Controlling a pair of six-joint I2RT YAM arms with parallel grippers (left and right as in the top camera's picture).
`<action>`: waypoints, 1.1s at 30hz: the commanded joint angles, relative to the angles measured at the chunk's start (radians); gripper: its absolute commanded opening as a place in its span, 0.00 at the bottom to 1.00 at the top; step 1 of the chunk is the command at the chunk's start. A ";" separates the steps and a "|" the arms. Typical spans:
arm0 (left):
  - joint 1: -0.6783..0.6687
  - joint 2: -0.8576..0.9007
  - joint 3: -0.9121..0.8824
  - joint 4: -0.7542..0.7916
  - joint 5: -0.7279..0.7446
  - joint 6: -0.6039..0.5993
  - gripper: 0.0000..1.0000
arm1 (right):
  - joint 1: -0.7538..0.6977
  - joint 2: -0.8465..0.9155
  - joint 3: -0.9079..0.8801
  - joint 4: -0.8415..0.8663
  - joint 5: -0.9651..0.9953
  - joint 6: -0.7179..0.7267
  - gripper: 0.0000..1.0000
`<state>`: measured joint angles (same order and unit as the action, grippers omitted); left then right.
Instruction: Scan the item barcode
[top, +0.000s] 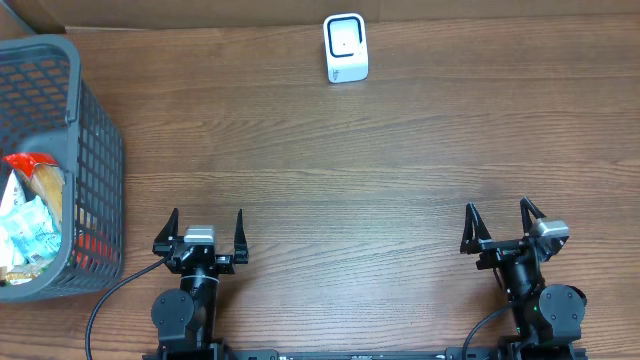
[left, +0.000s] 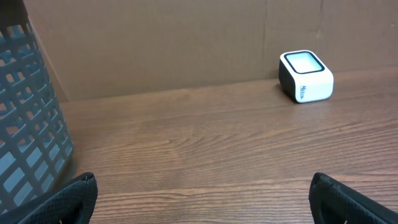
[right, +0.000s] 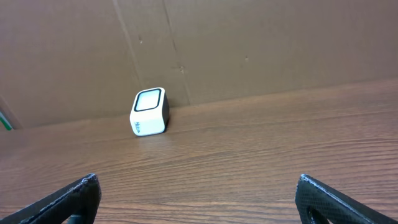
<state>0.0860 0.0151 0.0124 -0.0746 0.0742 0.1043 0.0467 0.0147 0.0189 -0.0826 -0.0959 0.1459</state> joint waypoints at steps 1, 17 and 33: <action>0.005 -0.009 -0.008 0.002 -0.006 -0.013 1.00 | 0.005 -0.012 -0.011 0.005 0.013 0.003 1.00; 0.005 -0.009 -0.008 0.009 -0.004 0.008 0.99 | 0.005 -0.012 -0.011 0.005 0.013 0.003 1.00; 0.005 -0.009 -0.001 0.000 0.077 -0.035 1.00 | 0.005 -0.012 -0.011 0.005 0.013 0.003 1.00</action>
<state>0.0860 0.0151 0.0116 -0.0723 0.0944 0.0990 0.0467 0.0147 0.0189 -0.0826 -0.0959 0.1455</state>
